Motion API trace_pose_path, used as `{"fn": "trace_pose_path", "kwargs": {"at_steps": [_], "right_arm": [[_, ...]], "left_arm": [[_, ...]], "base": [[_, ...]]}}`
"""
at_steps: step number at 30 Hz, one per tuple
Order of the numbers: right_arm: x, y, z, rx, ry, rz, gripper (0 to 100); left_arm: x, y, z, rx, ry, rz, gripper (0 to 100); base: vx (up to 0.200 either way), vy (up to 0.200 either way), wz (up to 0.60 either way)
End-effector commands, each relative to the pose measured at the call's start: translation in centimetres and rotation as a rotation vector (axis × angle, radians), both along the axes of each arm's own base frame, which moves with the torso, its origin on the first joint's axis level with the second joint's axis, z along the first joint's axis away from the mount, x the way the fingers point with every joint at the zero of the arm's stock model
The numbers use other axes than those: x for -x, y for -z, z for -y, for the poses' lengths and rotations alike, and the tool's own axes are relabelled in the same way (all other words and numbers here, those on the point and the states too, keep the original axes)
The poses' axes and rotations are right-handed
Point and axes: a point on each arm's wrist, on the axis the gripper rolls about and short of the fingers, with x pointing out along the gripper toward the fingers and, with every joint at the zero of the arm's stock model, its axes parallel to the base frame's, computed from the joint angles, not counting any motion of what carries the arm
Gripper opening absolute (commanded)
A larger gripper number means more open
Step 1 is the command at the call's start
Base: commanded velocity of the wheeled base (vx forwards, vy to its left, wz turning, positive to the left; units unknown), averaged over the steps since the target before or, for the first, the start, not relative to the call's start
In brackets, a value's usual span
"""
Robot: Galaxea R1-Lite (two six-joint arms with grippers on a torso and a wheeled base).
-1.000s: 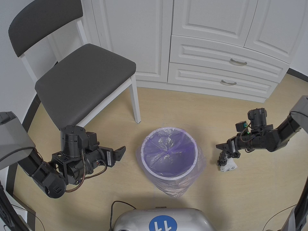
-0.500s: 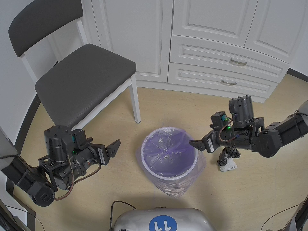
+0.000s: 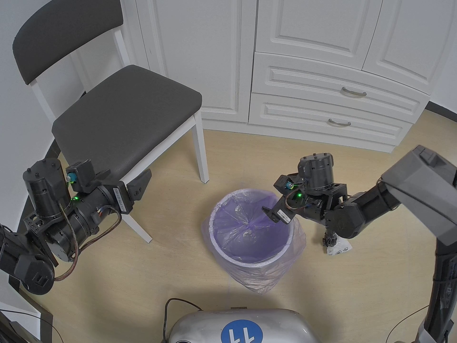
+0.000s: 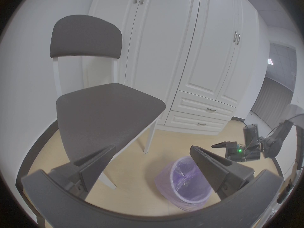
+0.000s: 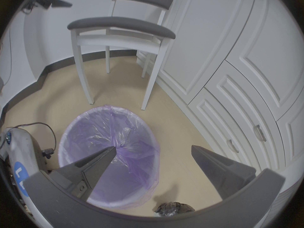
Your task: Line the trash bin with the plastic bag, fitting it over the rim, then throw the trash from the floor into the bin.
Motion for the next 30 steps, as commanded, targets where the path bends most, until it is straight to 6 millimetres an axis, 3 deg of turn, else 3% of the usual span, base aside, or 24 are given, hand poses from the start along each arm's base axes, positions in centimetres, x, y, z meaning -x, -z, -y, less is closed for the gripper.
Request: {"fn": "trace_pose_path", "kwargs": {"at_steps": [1,11,19,26,30], "right_arm": [[-2.5,4.9,-1.6,0.054,0.034,-0.027,100],[-6.0,7.5,-1.9,0.047,0.086,0.005,100],[-7.7,8.0,-2.1,0.028,0.101,0.038,100],[-10.5,9.1,-2.2,0.025,0.201,0.111,100],[-11.3,8.6,-2.2,0.009,0.227,0.143,100]], "left_arm": [[0.1,-0.9,-1.1,0.007,-0.027,0.035,100],[0.2,-0.9,-1.3,0.000,-0.032,0.041,100],[0.2,-0.8,-1.3,-0.003,-0.032,0.039,100],[0.4,-0.9,-1.0,-0.002,-0.019,0.042,100],[0.6,-0.9,-0.6,0.000,-0.003,0.044,100]], "base": [[0.000,0.000,0.00],[0.000,0.000,0.00],[0.000,0.000,0.00],[0.000,0.000,0.00],[0.000,0.000,0.00]]}}
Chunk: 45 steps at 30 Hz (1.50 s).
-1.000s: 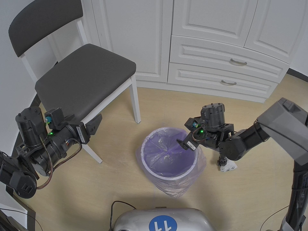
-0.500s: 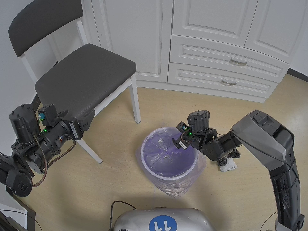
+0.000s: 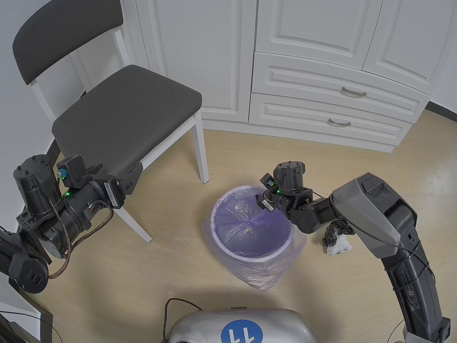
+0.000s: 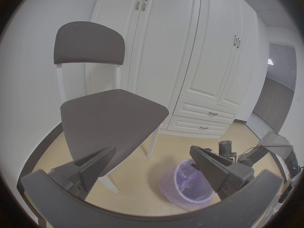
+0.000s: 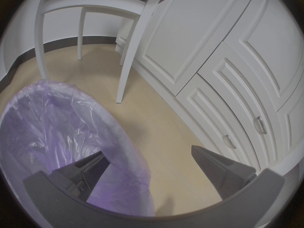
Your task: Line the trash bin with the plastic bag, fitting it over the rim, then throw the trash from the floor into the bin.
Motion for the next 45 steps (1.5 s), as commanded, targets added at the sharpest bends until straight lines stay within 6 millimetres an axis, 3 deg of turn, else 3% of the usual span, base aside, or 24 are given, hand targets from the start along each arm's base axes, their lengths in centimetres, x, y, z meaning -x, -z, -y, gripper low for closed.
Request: {"fn": "trace_pose_path", "kwargs": {"at_steps": [1,5,11,17,22,26,27,28,30,35,37,39,40,45], "right_arm": [[-1.6,1.1,0.1,-0.008,0.045,0.032,100],[-2.0,0.5,0.4,-0.019,0.058,0.052,100],[-0.7,-0.2,0.4,-0.012,0.049,0.020,100],[2.6,-1.8,-0.7,0.004,0.002,-0.025,100],[6.4,-4.4,-1.9,0.021,-0.058,-0.050,100],[9.9,-4.9,-3.1,0.048,-0.119,-0.089,100],[10.0,-4.8,-3.1,0.049,-0.121,-0.092,100],[11.4,-4.5,-3.6,0.066,-0.148,-0.116,100],[12.3,-3.8,-4.0,0.084,-0.168,-0.141,100],[13.0,-1.7,-4.8,0.113,-0.189,-0.185,100],[12.5,0.2,-5.1,0.128,-0.187,-0.208,100],[12.2,0.8,-5.2,0.130,-0.183,-0.212,100],[11.2,2.1,-5.4,0.134,-0.167,-0.217,100],[9.1,3.9,-5.7,0.133,-0.127,-0.200,100]], "left_arm": [[0.2,0.0,0.5,0.000,0.020,0.000,100],[0.2,0.0,0.4,0.000,0.018,0.000,100],[0.3,-0.1,0.4,0.002,0.018,0.006,100],[0.3,0.0,0.4,0.001,0.020,0.001,100],[0.3,-0.1,0.4,0.001,0.020,0.003,100],[0.3,-0.1,0.4,0.001,0.020,0.003,100],[0.3,-0.1,0.4,0.001,0.020,0.003,100],[0.3,-0.1,0.4,0.001,0.020,0.003,100],[0.3,-0.1,0.4,0.001,0.020,0.003,100],[0.5,-0.3,0.3,0.004,0.018,0.012,100],[0.5,-0.4,0.2,0.006,0.013,0.016,100],[0.5,-0.4,0.2,0.006,0.013,0.017,100],[0.5,-0.5,0.2,0.007,0.013,0.019,100],[0.5,-0.5,0.1,0.007,0.007,0.020,100]], "base": [[0.000,0.000,0.00],[0.000,0.000,0.00],[0.000,0.000,0.00],[0.000,0.000,0.00],[0.000,0.000,0.00],[0.000,0.000,0.00],[0.000,0.000,0.00],[0.000,0.000,0.00],[0.000,0.000,0.00],[0.000,0.000,0.00],[0.000,0.000,0.00],[0.000,0.000,0.00],[0.000,0.000,0.00],[0.000,0.000,0.00]]}}
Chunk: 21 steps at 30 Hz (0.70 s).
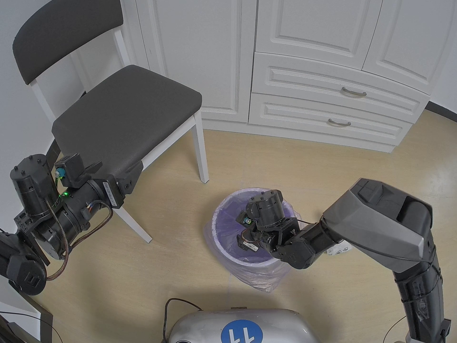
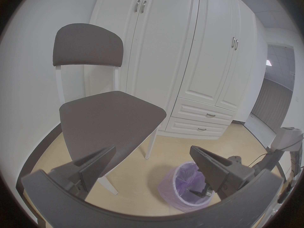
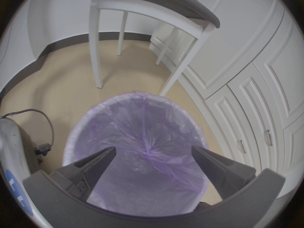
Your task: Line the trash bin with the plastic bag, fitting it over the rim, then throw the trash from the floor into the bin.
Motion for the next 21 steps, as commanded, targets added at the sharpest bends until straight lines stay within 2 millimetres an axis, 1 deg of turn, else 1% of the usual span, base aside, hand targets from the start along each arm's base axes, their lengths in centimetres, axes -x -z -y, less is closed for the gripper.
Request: {"fn": "trace_pose_path", "kwargs": {"at_steps": [1,2,4,5,7,12,19,21], "right_arm": [[-1.7,3.4,-0.2,0.024,0.030,-0.019,100],[-2.4,4.1,-0.4,0.019,0.034,-0.012,100],[-2.7,4.8,-0.5,0.022,0.037,-0.016,100],[-2.7,4.8,-0.5,0.022,0.037,-0.016,100],[-3.2,5.8,-0.3,0.040,0.046,-0.040,100],[-4.0,5.7,-0.5,0.043,0.054,-0.048,100],[-5.8,7.0,-0.3,0.052,0.076,-0.059,100],[-6.0,6.9,-0.3,0.065,0.077,-0.085,100]], "left_arm": [[0.0,-0.1,-0.1,0.002,-0.007,0.005,100],[-0.1,-0.1,-0.3,0.002,-0.011,0.005,100],[-0.1,-0.1,-0.3,0.002,-0.011,0.005,100],[-0.1,-0.1,-0.3,0.002,-0.011,0.005,100],[-0.1,-0.1,-0.3,0.000,-0.011,0.004,100],[-0.2,-0.2,-0.3,0.003,-0.013,0.007,100],[-0.3,-0.2,-0.5,0.004,-0.023,0.010,100],[-0.3,-0.3,-0.6,0.005,-0.028,0.013,100]], "base": [[0.000,0.000,0.00],[0.000,0.000,0.00],[0.000,0.000,0.00],[0.000,0.000,0.00],[0.000,0.000,0.00],[0.000,0.000,0.00],[0.000,0.000,0.00],[0.000,0.000,0.00]]}}
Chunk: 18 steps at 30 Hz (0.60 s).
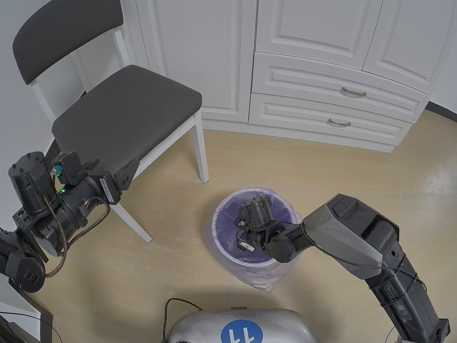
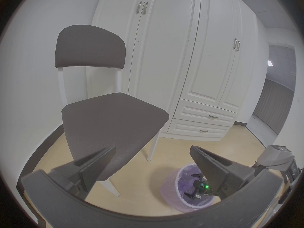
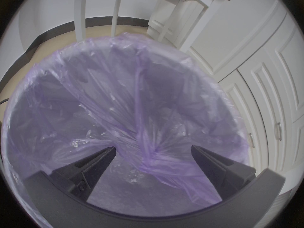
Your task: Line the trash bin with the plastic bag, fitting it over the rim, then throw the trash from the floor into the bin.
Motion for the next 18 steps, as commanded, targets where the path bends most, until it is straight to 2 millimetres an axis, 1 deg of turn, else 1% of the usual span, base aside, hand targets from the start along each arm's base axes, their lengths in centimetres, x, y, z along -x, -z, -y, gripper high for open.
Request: {"fn": "trace_pose_path", "kwargs": {"at_steps": [1,8,10,11,13,15,16,17,18], "right_arm": [[-1.1,1.2,0.2,0.015,0.017,-0.037,100],[-1.6,1.0,-0.1,-0.004,0.034,-0.070,100],[-1.5,0.5,-0.1,-0.012,0.036,-0.066,100],[-1.3,0.0,-0.2,-0.021,0.037,-0.063,100],[-0.9,-1.8,-0.2,-0.042,0.040,-0.053,100],[0.0,-3.4,0.1,-0.047,0.040,-0.057,100],[0.1,-3.7,0.2,-0.047,0.041,-0.058,100],[1.0,-5.3,0.8,-0.049,0.042,-0.060,100],[1.6,-6.2,1.2,-0.052,0.044,-0.063,100]], "left_arm": [[-0.1,0.0,-0.2,0.000,-0.009,0.002,100],[-0.1,-0.1,-0.3,0.002,-0.014,0.003,100],[-0.2,-0.1,-0.3,0.002,-0.014,0.003,100],[-0.2,-0.1,-0.4,0.002,-0.016,0.003,100],[-0.1,0.0,-0.3,0.000,-0.014,0.002,100],[-0.1,0.0,-0.3,0.000,-0.011,0.004,100],[0.0,0.0,-0.3,-0.001,-0.009,0.001,100],[0.0,0.1,-0.2,-0.001,-0.006,-0.001,100],[0.1,0.1,-0.1,-0.001,-0.003,-0.001,100]], "base": [[0.000,0.000,0.00],[0.000,0.000,0.00],[0.000,0.000,0.00],[0.000,0.000,0.00],[0.000,0.000,0.00],[0.000,0.000,0.00],[0.000,0.000,0.00],[0.000,0.000,0.00],[0.000,0.000,0.00]]}}
